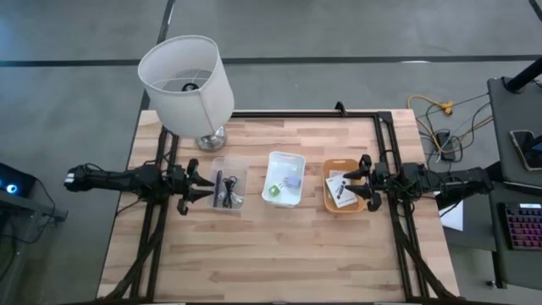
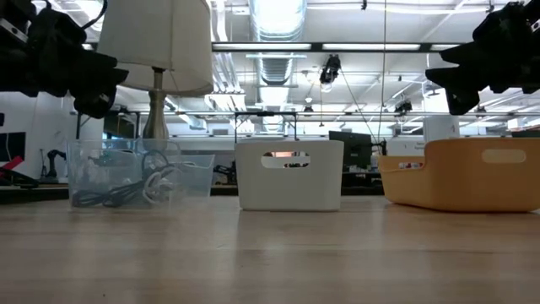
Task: Pick and place items into bin
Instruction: Return to Home Position
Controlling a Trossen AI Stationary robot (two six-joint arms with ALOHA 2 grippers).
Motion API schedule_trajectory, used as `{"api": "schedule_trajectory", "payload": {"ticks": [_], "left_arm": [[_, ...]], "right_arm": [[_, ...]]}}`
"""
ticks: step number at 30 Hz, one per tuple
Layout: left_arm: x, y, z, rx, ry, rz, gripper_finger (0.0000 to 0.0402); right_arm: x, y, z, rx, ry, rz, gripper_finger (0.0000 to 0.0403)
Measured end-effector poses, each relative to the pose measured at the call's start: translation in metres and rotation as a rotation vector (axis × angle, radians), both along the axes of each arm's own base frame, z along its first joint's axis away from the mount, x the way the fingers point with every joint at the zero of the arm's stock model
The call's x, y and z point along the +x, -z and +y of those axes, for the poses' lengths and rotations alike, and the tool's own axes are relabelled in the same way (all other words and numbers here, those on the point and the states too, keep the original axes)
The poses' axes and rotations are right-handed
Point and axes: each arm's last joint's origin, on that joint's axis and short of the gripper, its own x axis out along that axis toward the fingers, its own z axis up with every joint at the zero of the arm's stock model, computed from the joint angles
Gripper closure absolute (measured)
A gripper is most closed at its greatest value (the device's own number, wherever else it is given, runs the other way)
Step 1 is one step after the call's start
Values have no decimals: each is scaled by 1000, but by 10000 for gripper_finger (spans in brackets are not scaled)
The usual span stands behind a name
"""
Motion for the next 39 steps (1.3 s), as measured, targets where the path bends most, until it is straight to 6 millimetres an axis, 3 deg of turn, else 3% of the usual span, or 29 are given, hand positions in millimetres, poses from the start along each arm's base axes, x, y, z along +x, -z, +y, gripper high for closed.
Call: {"api": "schedule_trajectory", "payload": {"ticks": [39], "left_arm": [[4,7,0,8,0,76,295]], "right_arm": [[0,0,0,0,-1,4,227]]}}
